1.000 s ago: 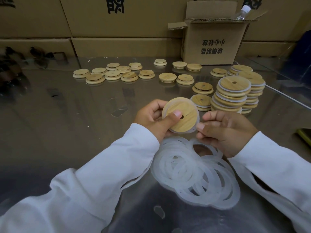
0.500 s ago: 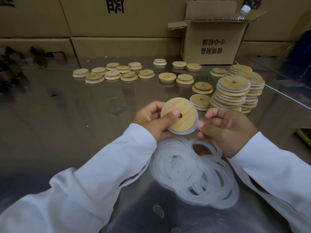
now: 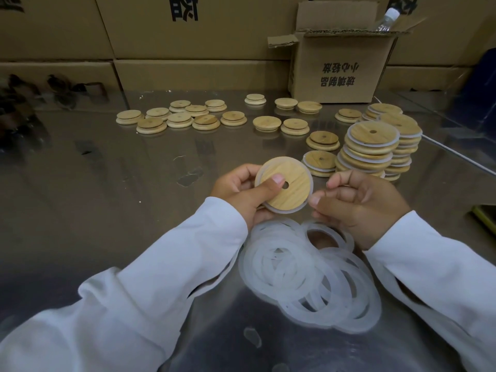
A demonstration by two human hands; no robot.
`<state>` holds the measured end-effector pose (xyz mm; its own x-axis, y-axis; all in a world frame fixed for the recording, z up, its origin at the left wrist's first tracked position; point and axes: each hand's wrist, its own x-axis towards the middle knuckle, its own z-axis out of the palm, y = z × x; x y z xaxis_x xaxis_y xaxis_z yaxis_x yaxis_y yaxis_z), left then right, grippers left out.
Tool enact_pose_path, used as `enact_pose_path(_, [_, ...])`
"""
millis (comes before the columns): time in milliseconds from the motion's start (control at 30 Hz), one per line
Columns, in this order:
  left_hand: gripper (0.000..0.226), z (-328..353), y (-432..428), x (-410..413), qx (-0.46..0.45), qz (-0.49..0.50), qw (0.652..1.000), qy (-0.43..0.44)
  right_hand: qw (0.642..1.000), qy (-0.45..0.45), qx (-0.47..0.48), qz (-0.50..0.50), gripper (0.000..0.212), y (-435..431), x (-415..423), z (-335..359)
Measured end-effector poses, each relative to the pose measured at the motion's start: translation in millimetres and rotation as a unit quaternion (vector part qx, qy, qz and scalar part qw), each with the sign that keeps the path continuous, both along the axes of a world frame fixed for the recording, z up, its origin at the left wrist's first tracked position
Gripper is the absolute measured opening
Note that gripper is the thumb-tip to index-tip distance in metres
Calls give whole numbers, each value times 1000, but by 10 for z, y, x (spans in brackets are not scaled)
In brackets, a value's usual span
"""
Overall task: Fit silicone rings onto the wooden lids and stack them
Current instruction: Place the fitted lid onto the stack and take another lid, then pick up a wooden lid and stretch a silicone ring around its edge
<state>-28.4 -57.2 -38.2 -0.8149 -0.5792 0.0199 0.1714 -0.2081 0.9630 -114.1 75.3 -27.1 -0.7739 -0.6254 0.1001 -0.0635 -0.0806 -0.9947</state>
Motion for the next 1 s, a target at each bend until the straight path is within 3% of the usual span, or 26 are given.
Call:
enact_pose_path(167, [7,42,-84,-67,-14,77,996,-36,1000,17,25,-10,25,-19,2,-22])
enact_pose_path(333, [21,160,-242,-366,-90,128,982,-107,1000,27,11,-12,24,-18,10,-10])
enact_pose_path(567, [34,336,-317,-1147,-167,96,953,-234,999,31,6,-7,23,-17,49,-1])
enact_pose_path(667, [48,309,-306,-1394,-239,58,923,-298,999,35,7,2,23,-10,66,-1])
enact_pose_path(900, [73,279,-377,-1677,-305,-38,867,-393,999,23,16,35,22,15,74,61])
enact_pose_path(1000, [63,324,-476,-1796,-294,-13,883,-367,999,23,11,43,23,10,71,82])
